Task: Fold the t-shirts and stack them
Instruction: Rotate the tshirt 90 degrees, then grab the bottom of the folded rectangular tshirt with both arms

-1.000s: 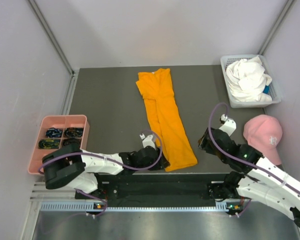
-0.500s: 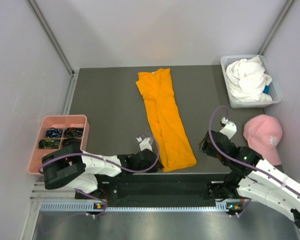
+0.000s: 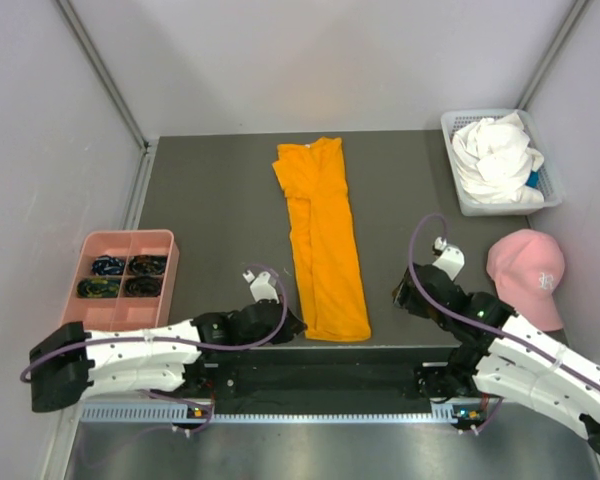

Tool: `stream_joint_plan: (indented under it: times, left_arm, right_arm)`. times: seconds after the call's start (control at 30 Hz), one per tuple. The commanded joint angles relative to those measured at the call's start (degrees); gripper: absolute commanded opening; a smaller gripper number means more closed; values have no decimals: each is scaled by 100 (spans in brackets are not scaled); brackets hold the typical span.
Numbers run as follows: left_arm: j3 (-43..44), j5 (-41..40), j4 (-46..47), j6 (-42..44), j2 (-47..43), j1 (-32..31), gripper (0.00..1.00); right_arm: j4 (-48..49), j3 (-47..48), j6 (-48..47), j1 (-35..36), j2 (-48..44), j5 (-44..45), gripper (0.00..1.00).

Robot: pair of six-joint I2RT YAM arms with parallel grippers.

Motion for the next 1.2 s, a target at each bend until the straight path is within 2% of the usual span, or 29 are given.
stream_joint_plan:
  times: [0.0,0.27,0.4,0.6,1.17]
  left_arm:
    - [-100,-374,-1122,-172,-614,-31,0]
    - [-241,-366,-1729,-426,-1275,-31,0]
    - [-329,-269,-1748,-453,-1275,-31,0]
    - [-347,-190,-1686,-400,-1161,-31,0]
    - [-382,-304,-2020,-453,-1530,-22,0]
  right_arm:
    - [471,-223,15,-4,122,-370,58]
    - [841,-443,-29,13,369,-1012,59]
    - [1429,-899,163,363,386,-1583,60]
    - [2194,-1251,639,918,500,-1602,60]
    - [2731,-803,815,1498,1626,-1531,61]
